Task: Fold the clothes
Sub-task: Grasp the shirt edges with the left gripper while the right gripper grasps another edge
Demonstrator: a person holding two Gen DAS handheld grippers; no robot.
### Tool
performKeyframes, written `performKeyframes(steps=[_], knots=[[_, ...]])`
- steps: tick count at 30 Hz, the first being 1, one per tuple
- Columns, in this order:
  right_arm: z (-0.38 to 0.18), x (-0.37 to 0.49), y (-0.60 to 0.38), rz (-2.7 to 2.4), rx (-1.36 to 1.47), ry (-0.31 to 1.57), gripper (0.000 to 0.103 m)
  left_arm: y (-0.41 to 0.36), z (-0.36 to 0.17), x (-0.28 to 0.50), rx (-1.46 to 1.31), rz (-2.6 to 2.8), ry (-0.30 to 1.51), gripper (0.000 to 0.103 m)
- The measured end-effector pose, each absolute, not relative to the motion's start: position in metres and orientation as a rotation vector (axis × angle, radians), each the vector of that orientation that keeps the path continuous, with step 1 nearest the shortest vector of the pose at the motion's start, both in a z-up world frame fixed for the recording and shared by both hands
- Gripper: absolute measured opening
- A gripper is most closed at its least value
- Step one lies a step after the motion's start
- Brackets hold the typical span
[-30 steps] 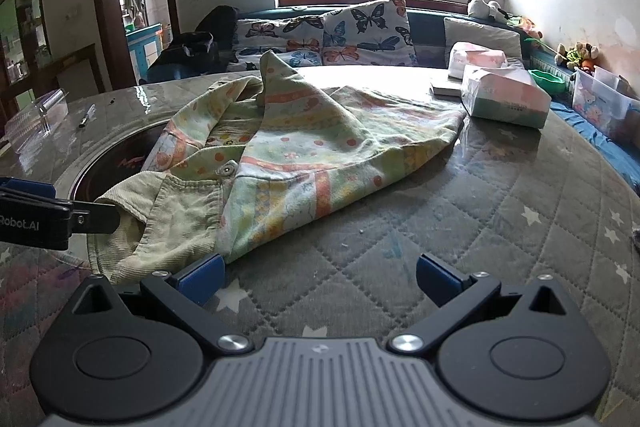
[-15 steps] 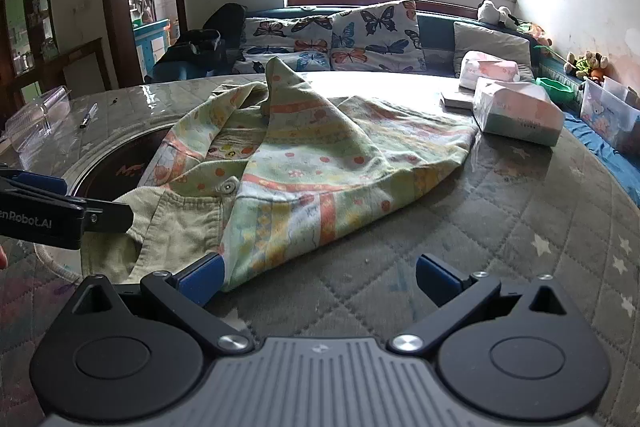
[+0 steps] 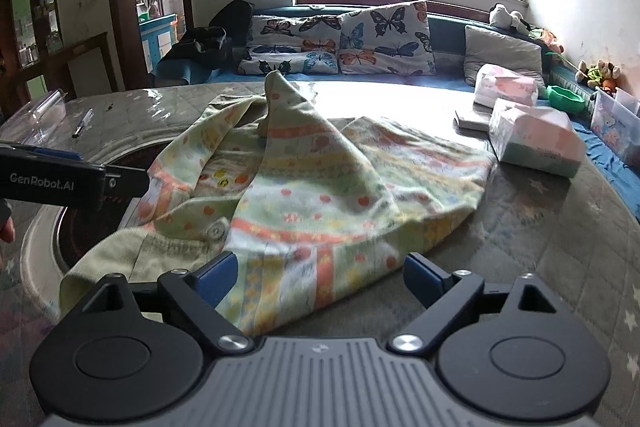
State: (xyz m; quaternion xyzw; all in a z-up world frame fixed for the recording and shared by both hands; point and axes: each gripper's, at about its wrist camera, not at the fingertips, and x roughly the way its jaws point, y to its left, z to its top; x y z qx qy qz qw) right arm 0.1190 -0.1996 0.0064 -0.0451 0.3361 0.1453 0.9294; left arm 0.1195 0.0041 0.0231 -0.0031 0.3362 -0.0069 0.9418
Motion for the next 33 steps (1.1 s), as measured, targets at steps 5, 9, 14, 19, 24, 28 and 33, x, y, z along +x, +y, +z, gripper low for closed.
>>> performKeyframes(steps=[5, 9, 14, 19, 24, 28, 33], knots=[[0.009, 0.146, -0.195, 0.304, -0.117, 0.680, 0.083, 0.003, 0.022, 0.143, 0.011, -0.028, 0.674, 0.089], [0.011, 0.173, -0.189, 0.313, -0.125, 0.675, 0.080, 0.003, 0.015, 0.162, 0.024, -0.026, 0.692, 0.086], [0.008, 0.207, -0.177, 0.339, -0.136, 0.673, 0.078, 0.006, 0.007, 0.178, 0.015, -0.043, 0.715, 0.077], [0.002, 0.240, -0.165, 0.369, -0.144, 0.679, 0.075, 0.008, 0.001, 0.187, 0.021, -0.067, 0.730, 0.059], [-0.003, 0.273, -0.153, 0.400, -0.152, 0.686, 0.069, 0.009, -0.004, 0.195, 0.026, -0.091, 0.744, 0.040], [-0.009, 0.290, -0.147, 0.425, -0.140, 0.709, 0.053, 0.011, -0.008, 0.202, 0.030, -0.110, 0.755, 0.027], [-0.011, 0.288, -0.153, 0.431, -0.108, 0.724, 0.019, 0.015, -0.007, 0.200, 0.022, -0.105, 0.754, 0.012]])
